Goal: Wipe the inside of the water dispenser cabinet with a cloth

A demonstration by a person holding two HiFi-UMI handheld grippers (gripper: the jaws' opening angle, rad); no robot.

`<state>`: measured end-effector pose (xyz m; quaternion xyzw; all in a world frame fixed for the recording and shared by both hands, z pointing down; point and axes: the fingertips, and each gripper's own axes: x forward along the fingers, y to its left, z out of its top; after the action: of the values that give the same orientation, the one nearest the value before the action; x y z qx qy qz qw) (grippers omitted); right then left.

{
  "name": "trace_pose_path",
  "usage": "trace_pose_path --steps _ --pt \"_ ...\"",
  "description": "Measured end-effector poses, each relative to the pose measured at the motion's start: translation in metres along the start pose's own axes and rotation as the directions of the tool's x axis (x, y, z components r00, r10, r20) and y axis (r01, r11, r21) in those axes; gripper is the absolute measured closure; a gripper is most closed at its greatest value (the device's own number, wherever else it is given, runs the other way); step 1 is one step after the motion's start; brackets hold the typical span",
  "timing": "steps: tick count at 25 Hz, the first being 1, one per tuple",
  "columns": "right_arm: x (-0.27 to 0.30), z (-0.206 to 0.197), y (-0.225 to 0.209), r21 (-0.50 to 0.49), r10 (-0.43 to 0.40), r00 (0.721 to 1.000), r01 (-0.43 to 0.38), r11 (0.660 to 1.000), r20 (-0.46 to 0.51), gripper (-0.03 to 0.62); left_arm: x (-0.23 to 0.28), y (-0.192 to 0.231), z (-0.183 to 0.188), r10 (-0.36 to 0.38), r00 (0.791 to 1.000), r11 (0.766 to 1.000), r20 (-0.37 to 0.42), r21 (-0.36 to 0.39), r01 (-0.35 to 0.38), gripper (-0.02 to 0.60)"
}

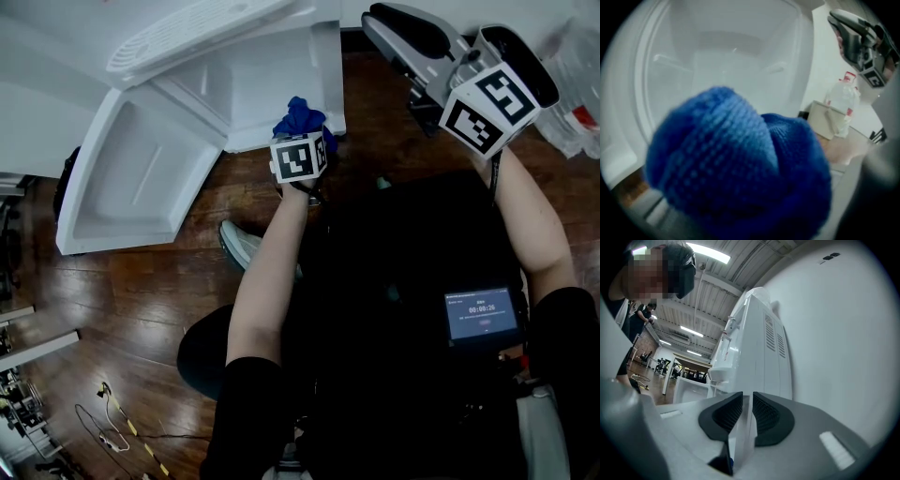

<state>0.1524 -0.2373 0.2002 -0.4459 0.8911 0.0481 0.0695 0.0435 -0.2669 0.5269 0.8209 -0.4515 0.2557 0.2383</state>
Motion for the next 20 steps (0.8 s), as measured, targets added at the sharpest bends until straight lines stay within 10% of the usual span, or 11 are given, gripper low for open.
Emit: trace_pose_path --steps 5,13,20 --pt "0.001 0.003 -0.006 0.018 -0.003 1.000 0.003 1.000 0.023 0.525 -0.016 -0.002 0.062 0.046 0.979 0.992 0.200 0.104 -0.068 0.422" --pt "-0.005 0.011 0.002 0.060 -0.008 0.999 0.005 0.998 0.036 0.528 -0.016 0.122 0.056 0.357 0.921 0.913 0.157 0.150 -0.380 0.422" --pt "-0.013 0.045 0.001 0.105 0.005 0.991 -0.019 0.994 0.132 0.533 0.002 0.149 0.101 0.463 0.881 0.857 0.095 0.206 -0.472 0.423"
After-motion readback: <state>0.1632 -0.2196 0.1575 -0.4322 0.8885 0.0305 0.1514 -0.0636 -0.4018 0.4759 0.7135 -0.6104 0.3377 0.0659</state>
